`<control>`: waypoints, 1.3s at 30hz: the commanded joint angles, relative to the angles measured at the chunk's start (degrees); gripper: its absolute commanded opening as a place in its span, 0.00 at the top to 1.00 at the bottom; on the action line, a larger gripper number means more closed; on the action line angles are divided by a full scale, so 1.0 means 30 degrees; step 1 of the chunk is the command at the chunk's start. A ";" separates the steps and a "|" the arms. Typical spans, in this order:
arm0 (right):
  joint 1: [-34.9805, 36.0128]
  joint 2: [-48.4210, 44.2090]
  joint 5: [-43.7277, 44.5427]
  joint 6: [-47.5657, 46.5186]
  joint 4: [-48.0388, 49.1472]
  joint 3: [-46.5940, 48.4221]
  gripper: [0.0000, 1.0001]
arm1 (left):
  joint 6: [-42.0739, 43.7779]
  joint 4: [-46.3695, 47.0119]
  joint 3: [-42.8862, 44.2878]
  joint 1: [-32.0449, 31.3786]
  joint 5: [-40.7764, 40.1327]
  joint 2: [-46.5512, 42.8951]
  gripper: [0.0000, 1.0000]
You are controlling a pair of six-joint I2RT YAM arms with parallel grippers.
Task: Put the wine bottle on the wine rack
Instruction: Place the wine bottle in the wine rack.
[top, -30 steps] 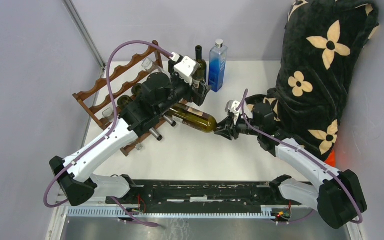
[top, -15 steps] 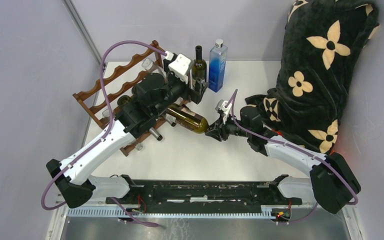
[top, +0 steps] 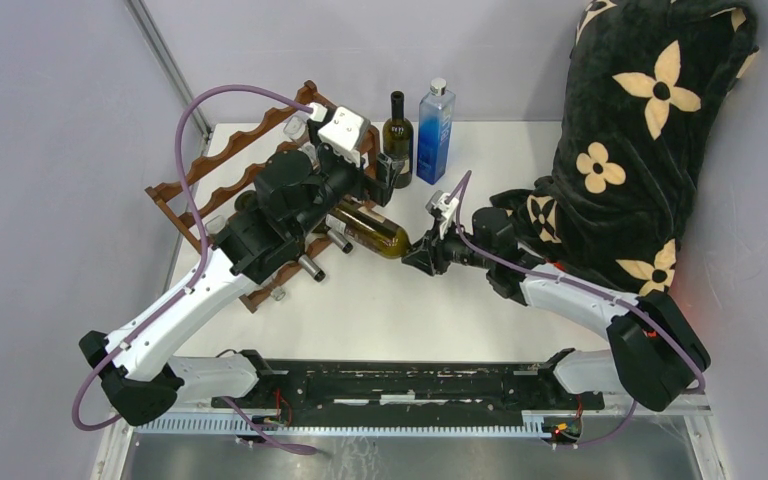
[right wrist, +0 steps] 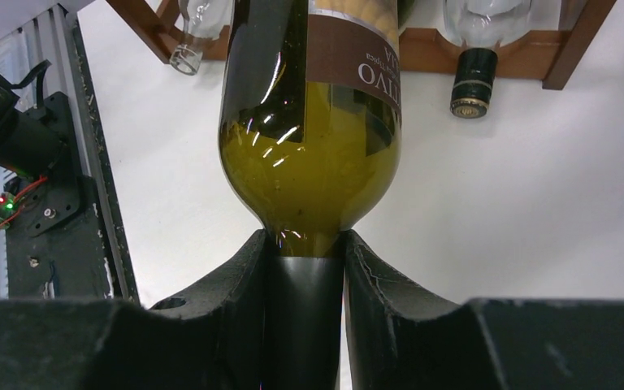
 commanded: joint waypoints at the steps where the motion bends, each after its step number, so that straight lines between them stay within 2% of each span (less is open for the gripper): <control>1: 0.0313 0.0052 -0.0141 0.0829 0.4058 0.1867 1.00 | 0.0475 0.0058 0.0027 0.0060 -0.0635 -0.0432 0.00; 12: 0.1190 0.2682 0.1229 0.2405 0.4179 0.4306 1.00 | 0.0735 -0.0494 0.0043 0.0060 -0.1096 -0.0695 0.00; 26: 0.2419 0.7454 0.3936 0.6478 0.3711 1.0081 1.00 | 0.1950 -0.1466 0.0559 0.0060 -0.2605 -0.0829 0.00; 33: 0.2906 0.9454 0.4600 0.7242 0.3417 1.2479 1.00 | 0.2420 -0.1629 0.0731 0.0060 -0.3287 -0.0815 0.00; 39: 0.3029 1.0172 0.5069 0.7513 0.3505 1.3078 1.00 | 0.2919 -0.1888 0.1220 0.0089 -0.3513 -0.0405 0.00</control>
